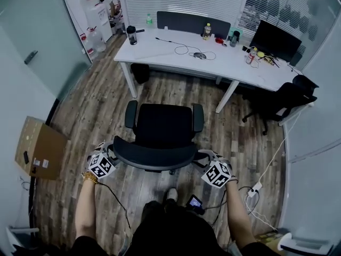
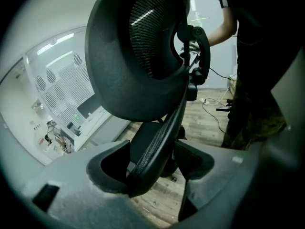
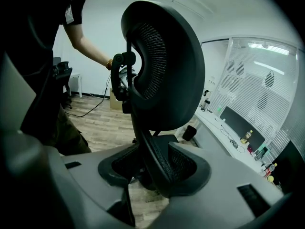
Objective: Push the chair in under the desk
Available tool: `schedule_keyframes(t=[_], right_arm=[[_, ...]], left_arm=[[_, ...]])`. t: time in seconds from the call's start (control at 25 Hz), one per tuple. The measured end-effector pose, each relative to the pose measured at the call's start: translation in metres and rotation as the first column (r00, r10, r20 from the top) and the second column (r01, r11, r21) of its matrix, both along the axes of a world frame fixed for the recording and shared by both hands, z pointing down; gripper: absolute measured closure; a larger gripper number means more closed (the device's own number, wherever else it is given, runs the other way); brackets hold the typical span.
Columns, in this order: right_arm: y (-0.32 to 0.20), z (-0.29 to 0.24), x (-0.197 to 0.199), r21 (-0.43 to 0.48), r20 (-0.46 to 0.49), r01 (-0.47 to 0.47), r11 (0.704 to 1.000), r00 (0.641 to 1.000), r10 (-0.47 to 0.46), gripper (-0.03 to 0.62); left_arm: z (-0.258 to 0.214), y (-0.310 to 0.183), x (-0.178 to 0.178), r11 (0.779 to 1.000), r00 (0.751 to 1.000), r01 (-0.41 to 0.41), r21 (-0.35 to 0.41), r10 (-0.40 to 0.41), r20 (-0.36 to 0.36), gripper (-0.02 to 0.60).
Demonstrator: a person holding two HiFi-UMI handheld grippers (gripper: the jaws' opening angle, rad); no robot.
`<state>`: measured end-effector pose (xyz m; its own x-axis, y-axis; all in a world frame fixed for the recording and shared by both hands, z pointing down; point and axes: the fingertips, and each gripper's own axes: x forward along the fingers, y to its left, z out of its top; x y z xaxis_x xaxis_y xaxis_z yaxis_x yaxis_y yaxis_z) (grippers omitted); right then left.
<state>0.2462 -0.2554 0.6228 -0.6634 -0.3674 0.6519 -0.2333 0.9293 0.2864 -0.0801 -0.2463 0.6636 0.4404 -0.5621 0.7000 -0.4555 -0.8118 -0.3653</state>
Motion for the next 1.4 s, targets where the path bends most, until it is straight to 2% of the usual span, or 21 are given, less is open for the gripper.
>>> schedule_keyframes(t=[0.48,1.4], right_arm=[[-0.045,-0.001,-0.009,0.001,0.004,0.016,1.0,1.0,-0.016,0.411],[-0.137,-0.002,-0.061,-0.025,0.002,-0.053,0.998,0.999,0.053,0.411]], left_arm=[[-0.002,-0.038,-0.008,1.0,0.999,0.029,0.011,-0.029,-0.015,0.282],[-0.004,-0.15,-0.057,1.0,1.0,-0.02,0.017,0.02,-0.016,0.275]])
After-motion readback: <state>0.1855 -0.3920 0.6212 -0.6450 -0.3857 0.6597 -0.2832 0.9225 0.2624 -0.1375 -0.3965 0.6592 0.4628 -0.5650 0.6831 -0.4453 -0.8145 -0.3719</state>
